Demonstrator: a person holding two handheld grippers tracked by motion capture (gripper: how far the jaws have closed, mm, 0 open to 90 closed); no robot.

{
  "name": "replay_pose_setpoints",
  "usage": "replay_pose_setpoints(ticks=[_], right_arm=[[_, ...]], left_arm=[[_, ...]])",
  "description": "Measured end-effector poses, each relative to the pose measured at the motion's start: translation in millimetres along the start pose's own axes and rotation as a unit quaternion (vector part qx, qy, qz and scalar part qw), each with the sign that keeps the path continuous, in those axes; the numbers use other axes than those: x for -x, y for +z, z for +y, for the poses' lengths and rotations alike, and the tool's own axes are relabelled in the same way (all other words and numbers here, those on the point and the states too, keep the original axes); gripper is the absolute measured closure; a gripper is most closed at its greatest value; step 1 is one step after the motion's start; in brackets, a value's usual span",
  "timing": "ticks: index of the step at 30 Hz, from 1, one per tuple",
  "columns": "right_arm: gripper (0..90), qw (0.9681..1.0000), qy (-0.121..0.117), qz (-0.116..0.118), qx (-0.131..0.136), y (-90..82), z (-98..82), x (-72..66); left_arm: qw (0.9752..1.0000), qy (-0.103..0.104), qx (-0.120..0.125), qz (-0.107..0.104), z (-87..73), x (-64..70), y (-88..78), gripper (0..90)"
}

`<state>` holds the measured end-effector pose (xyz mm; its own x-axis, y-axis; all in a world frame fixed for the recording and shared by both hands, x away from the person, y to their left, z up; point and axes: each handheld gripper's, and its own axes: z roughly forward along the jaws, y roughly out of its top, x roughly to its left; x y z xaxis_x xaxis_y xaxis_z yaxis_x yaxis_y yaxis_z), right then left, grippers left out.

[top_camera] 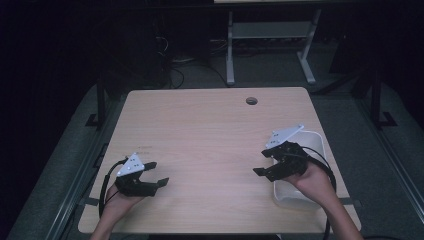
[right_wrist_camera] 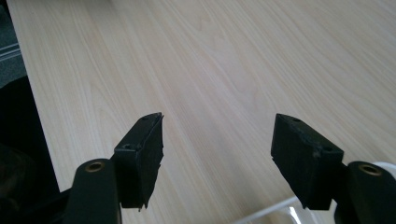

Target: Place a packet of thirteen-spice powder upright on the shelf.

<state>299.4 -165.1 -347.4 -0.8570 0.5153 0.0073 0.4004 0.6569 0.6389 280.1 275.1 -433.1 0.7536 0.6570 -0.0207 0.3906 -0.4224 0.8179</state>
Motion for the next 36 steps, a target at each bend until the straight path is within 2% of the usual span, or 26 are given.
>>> replay_pose_setpoints(ticks=[5, 23, 36], right_arm=[[33.2, 0.9998, -0.001, 0.015, 0.01, 8.4, 6.7, -5.3], [32.0, 0.9982, -0.008, 0.056, 0.018, 44.7, 24.4, -22.7], [31.5, 0.9966, -0.011, 0.08, 0.018, 68.1, 25.4, -34.4]], left_arm=[[1.0, 0.0, 0.0, 0.0, 0.2, 0.2, -0.2, 24.3], [1.0, 0.001, -0.001, -0.003, 0.6, 1.6, 0.3, 24.1], [1.0, 0.004, -0.003, -0.003, 0.7, 2.2, 0.1, 24.0]])
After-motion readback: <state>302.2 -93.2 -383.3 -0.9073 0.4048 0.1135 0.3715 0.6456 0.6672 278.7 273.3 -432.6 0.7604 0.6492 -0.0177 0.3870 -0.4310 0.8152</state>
